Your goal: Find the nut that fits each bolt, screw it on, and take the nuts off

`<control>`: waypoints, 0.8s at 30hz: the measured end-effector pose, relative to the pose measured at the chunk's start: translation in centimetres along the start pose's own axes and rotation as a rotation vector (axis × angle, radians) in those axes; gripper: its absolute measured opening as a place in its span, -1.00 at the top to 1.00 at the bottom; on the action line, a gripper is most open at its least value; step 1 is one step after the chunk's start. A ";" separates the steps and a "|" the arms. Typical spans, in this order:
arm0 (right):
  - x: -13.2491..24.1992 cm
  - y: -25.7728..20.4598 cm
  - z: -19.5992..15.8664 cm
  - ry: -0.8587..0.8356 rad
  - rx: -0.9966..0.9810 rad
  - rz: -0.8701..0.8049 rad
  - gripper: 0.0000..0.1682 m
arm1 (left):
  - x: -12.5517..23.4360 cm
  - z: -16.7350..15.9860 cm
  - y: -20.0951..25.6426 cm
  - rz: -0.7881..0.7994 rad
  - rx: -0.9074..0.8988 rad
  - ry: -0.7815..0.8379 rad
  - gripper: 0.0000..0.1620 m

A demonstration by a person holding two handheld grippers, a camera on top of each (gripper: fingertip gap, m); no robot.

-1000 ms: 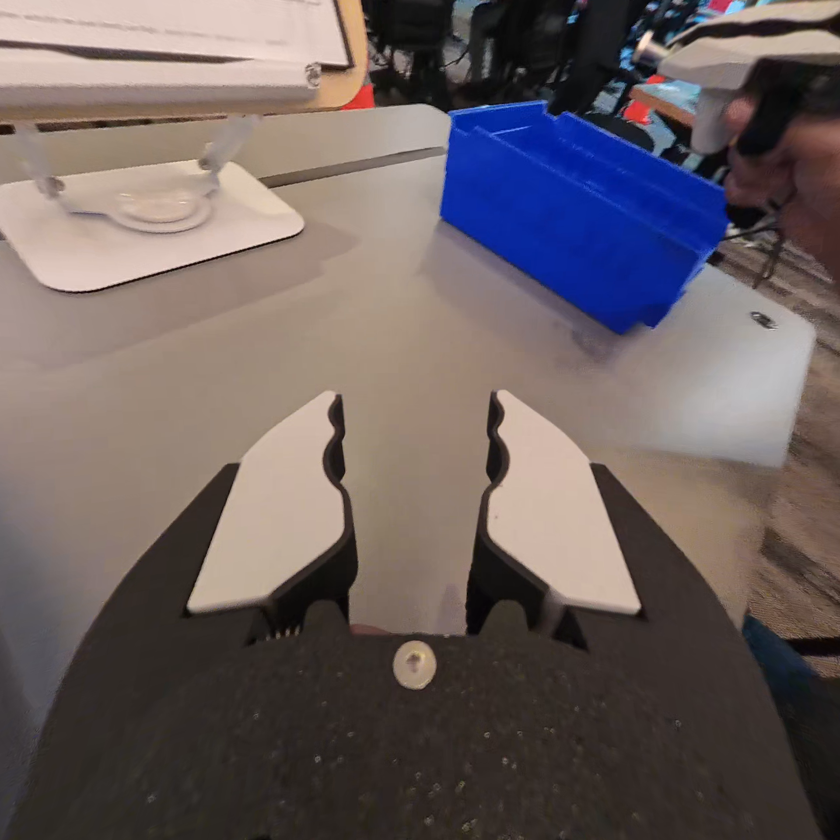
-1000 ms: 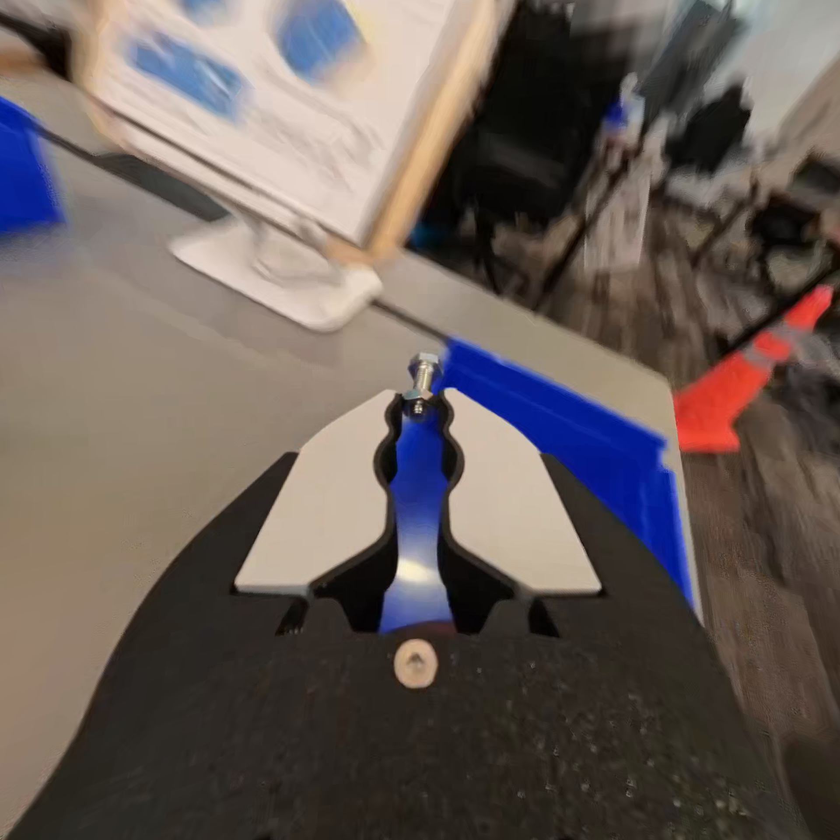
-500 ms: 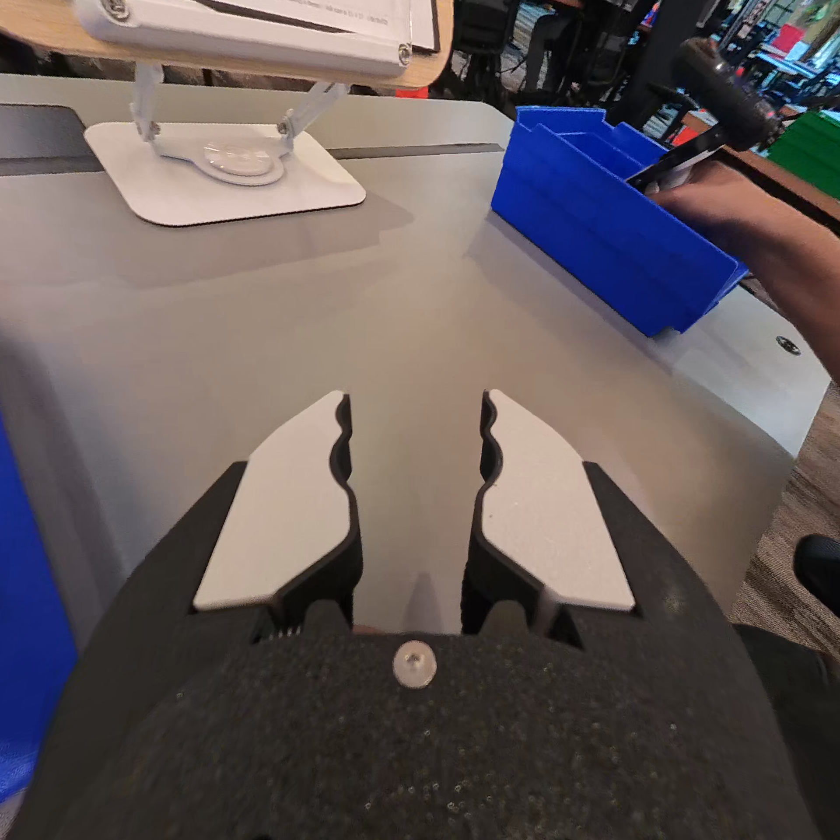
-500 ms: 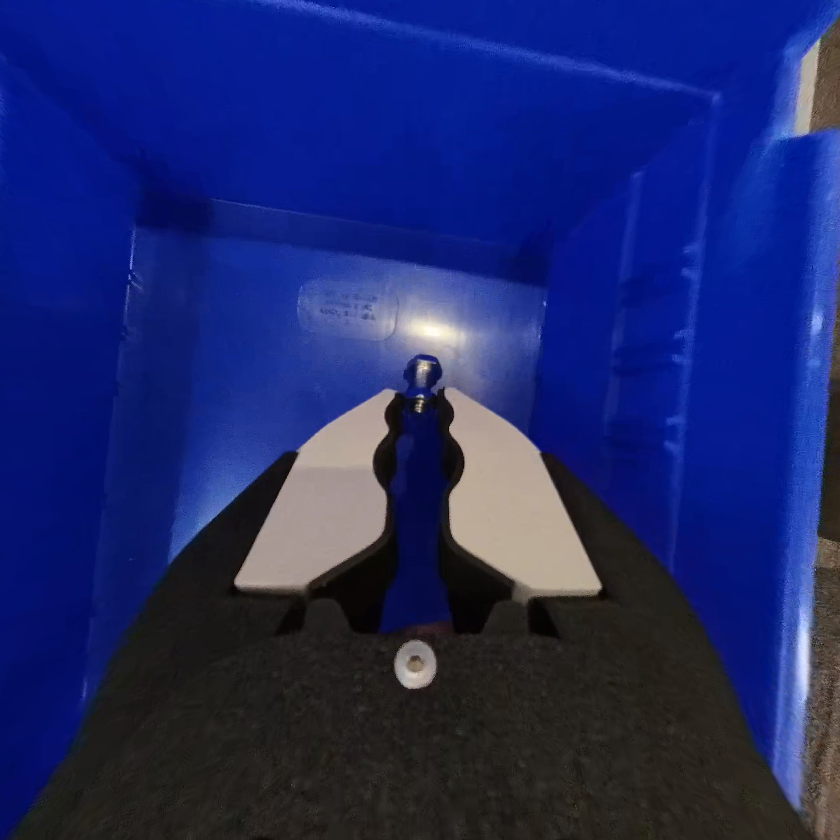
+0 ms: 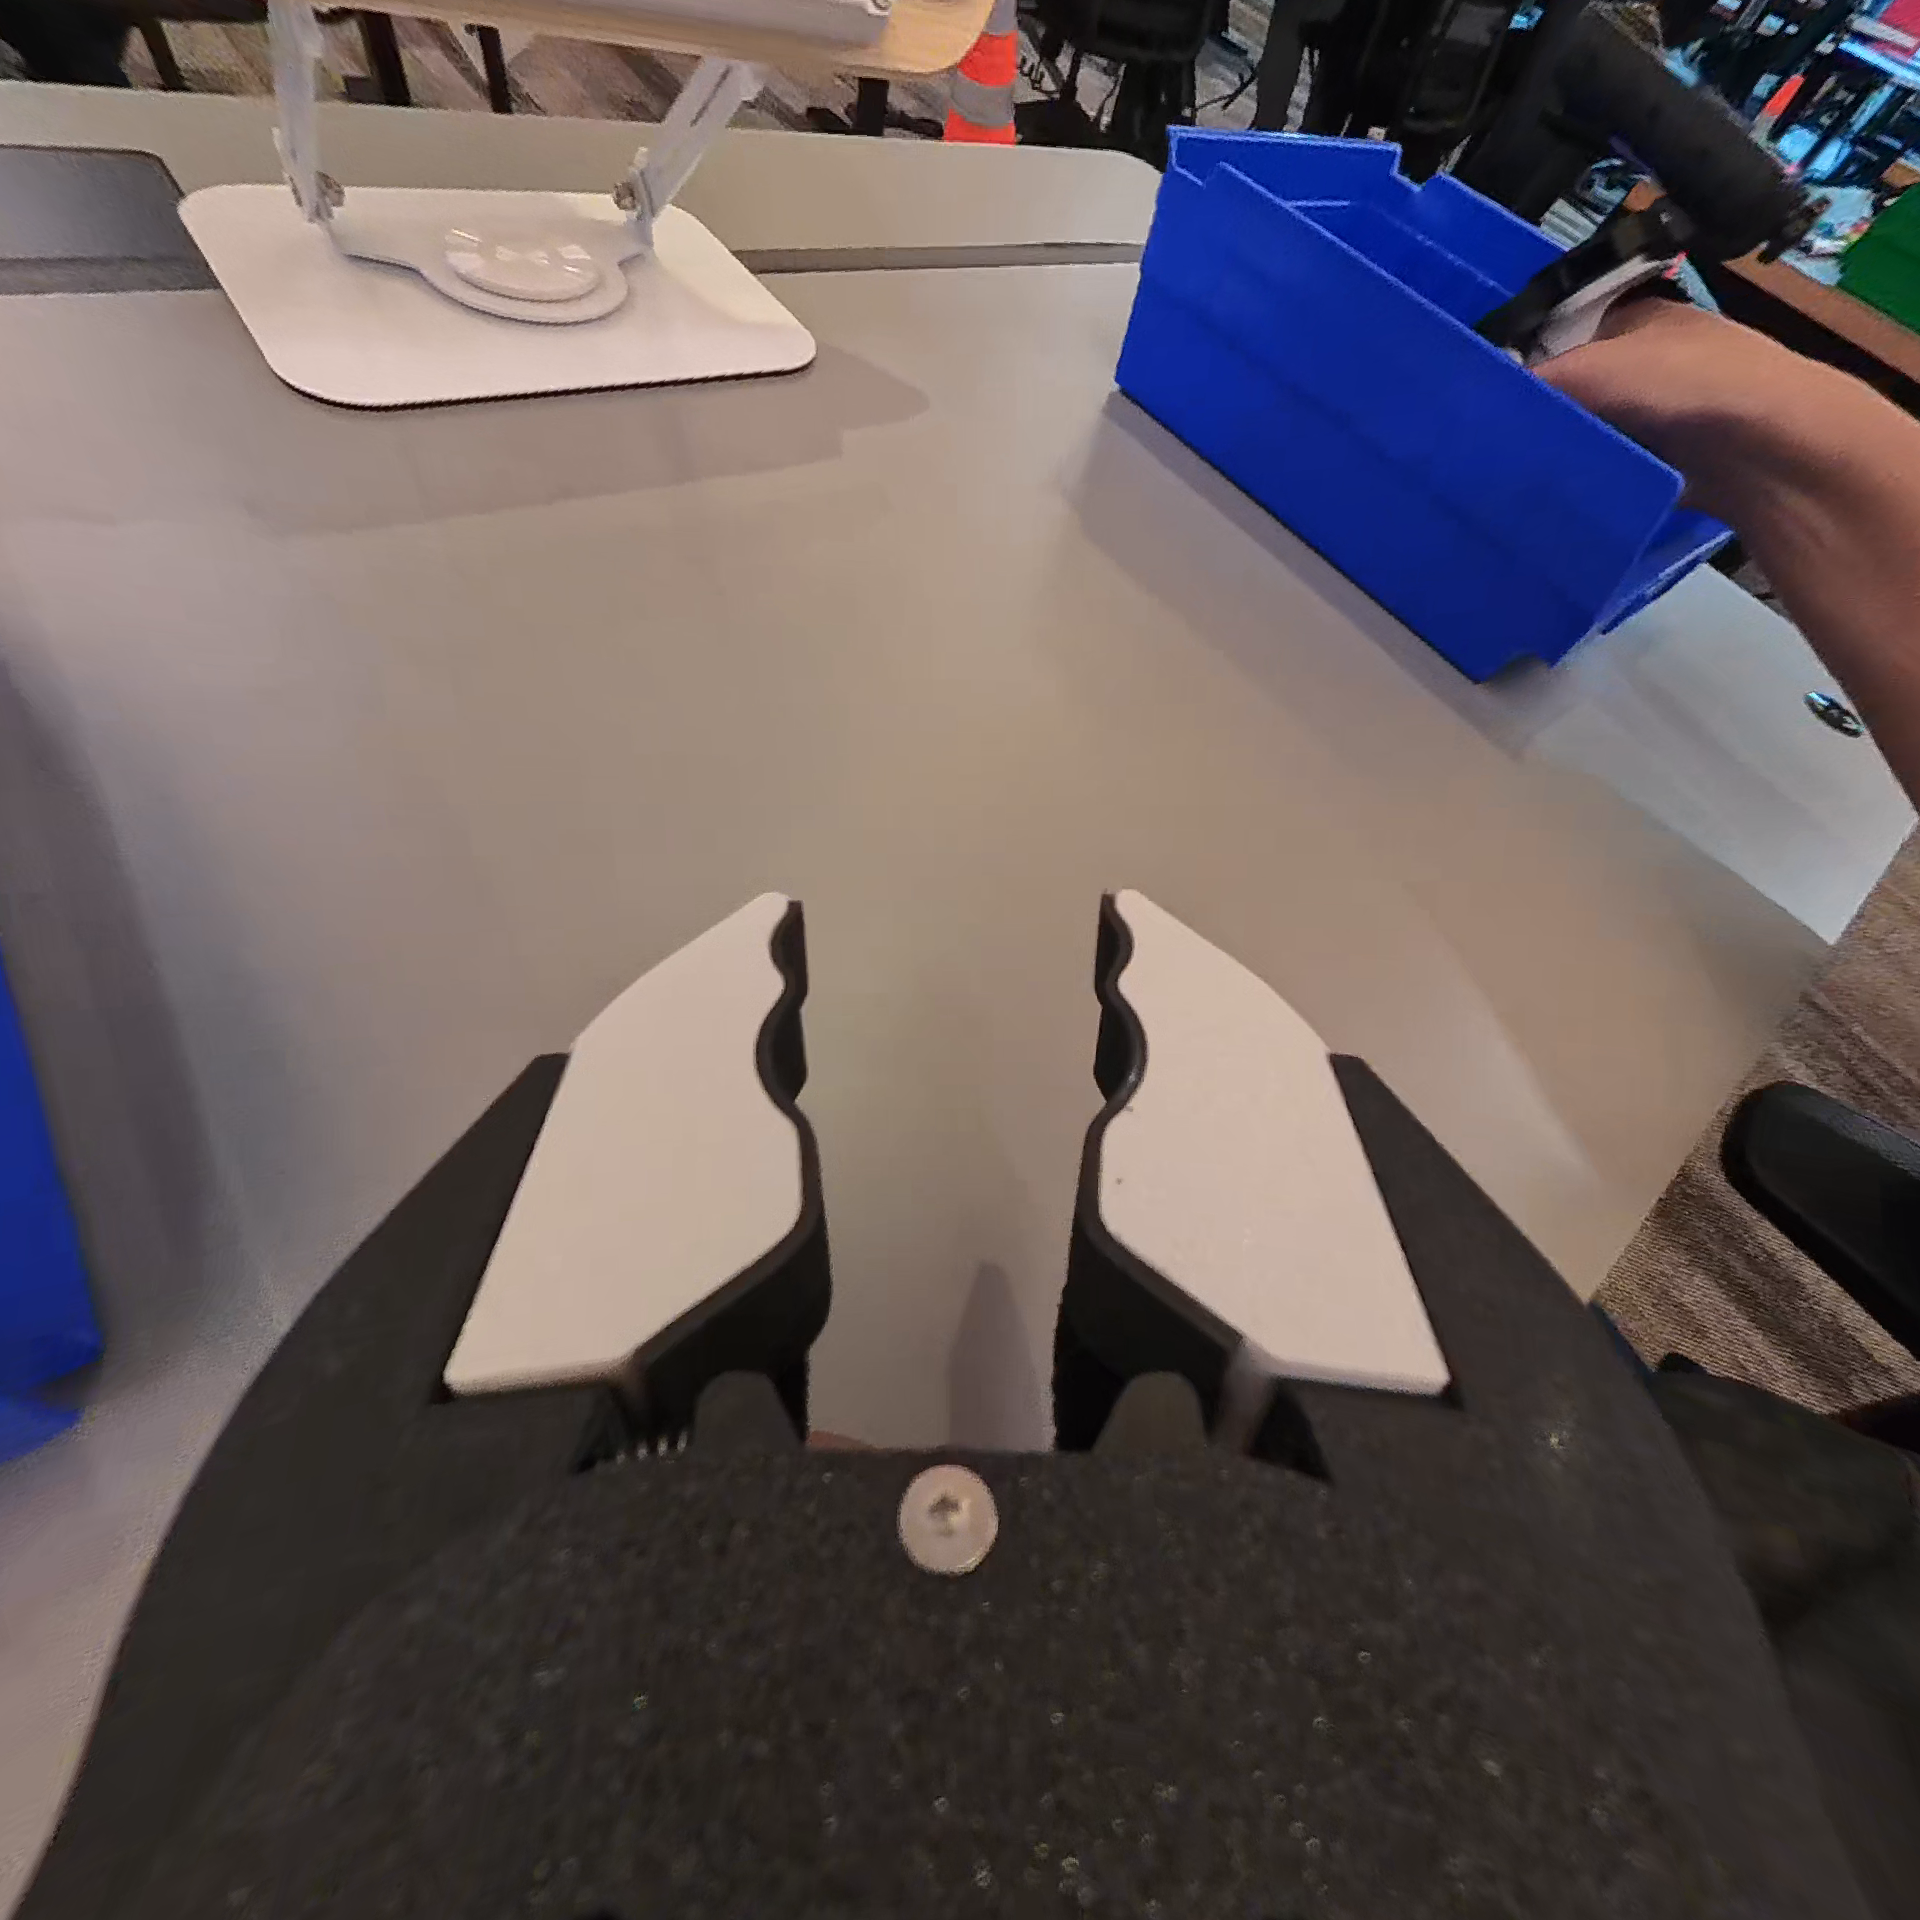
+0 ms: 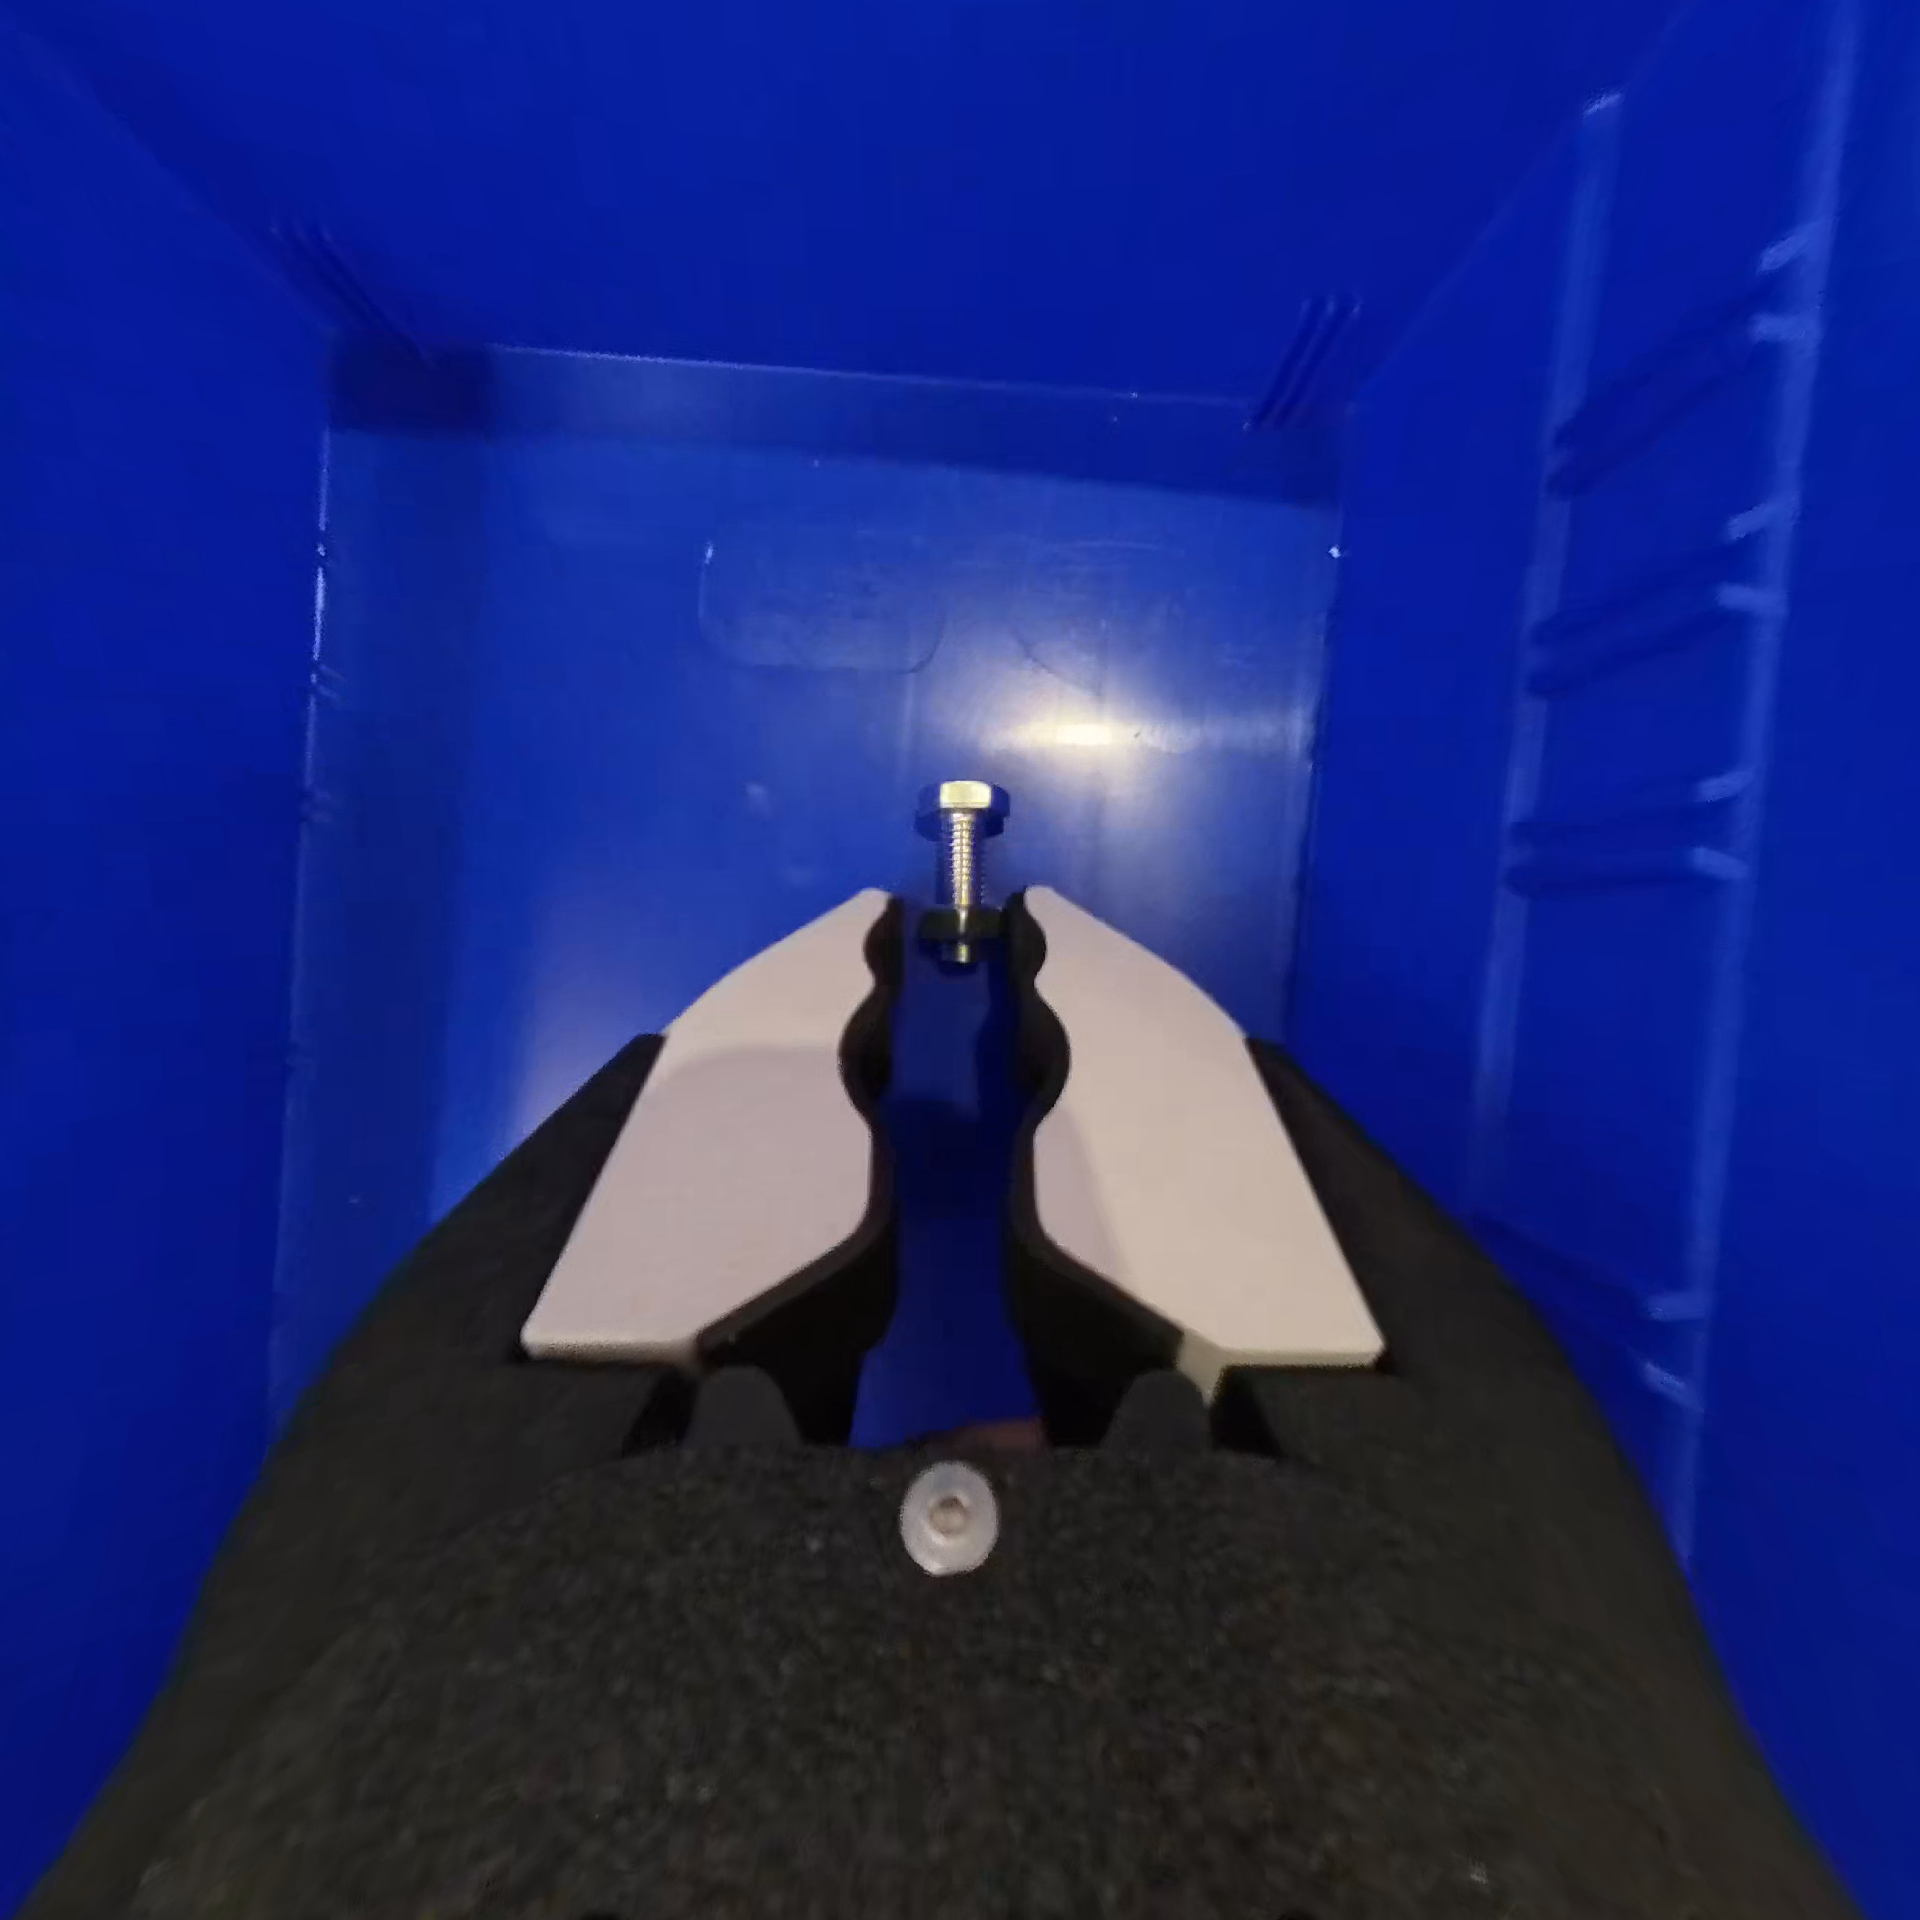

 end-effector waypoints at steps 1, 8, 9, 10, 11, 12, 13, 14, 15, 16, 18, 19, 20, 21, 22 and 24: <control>0.1 0.0 0.2 0.006 0.008 -0.011 0.64 | 0.1 -0.1 0.2 0.001 0.000 -0.001 0.34; 11.4 -6.0 5.6 0.426 0.149 -0.007 0.56 | 1.1 0.5 -0.2 0.045 0.014 0.045 0.35; 14.1 -8.2 6.2 0.513 0.168 0.034 0.55 | 1.2 0.6 -0.3 0.051 0.016 0.051 0.36; 16.7 -10.8 6.7 0.599 0.185 0.089 0.55 | 1.3 0.7 -0.4 0.057 0.017 0.057 0.36; 19.0 -13.8 6.8 0.683 0.204 0.171 0.55 | 1.4 0.6 -0.4 0.062 0.020 0.060 0.37; 21.0 -17.1 6.5 0.759 0.216 0.270 0.57 | 1.5 0.6 -0.4 0.064 0.027 0.063 0.38; 22.4 -20.1 5.8 0.816 0.229 0.366 0.60 | 1.6 0.6 -0.4 0.065 0.033 0.067 0.42; 23.0 -22.8 4.8 0.843 0.235 0.446 0.61 | 1.7 0.5 -0.4 0.066 0.039 0.070 0.44; 23.1 -25.3 3.6 0.860 0.228 0.526 0.60 | 1.8 0.5 -0.5 0.070 0.041 0.077 0.44; 22.7 -27.7 2.1 0.863 0.219 0.605 0.60 | 1.9 0.4 -0.5 0.078 0.040 0.082 0.43; 21.1 -30.8 -0.6 0.841 0.176 0.681 0.57 | 2.2 0.3 -0.5 0.086 0.034 0.091 0.43; 20.3 -31.8 -1.8 0.827 0.175 0.689 0.57 | 2.3 0.3 -0.5 0.091 0.026 0.096 0.43; 19.6 -32.6 -2.8 0.805 0.186 0.680 0.56 | 2.4 0.3 -0.6 0.098 0.013 0.102 0.43; 19.2 -33.1 -3.4 0.800 0.195 0.662 0.54 | 2.6 0.4 -0.7 0.107 -0.002 0.109 0.43; 19.0 -33.5 -3.7 0.809 0.201 0.655 0.55 | 2.8 0.4 -0.8 0.117 -0.013 0.115 0.43; 19.0 -34.2 -4.4 0.805 0.222 0.668 0.56 | 3.2 0.4 -1.1 0.128 -0.012 0.125 0.43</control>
Point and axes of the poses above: each gripper's, where its closed fingertips meet, x back along the fingers, z out of its top, y = z × x across the jaws, the point moved 2 cm from there along x, back along the fingers, and after that the axes turned 9 degrees about y, right-handed, at the moved point
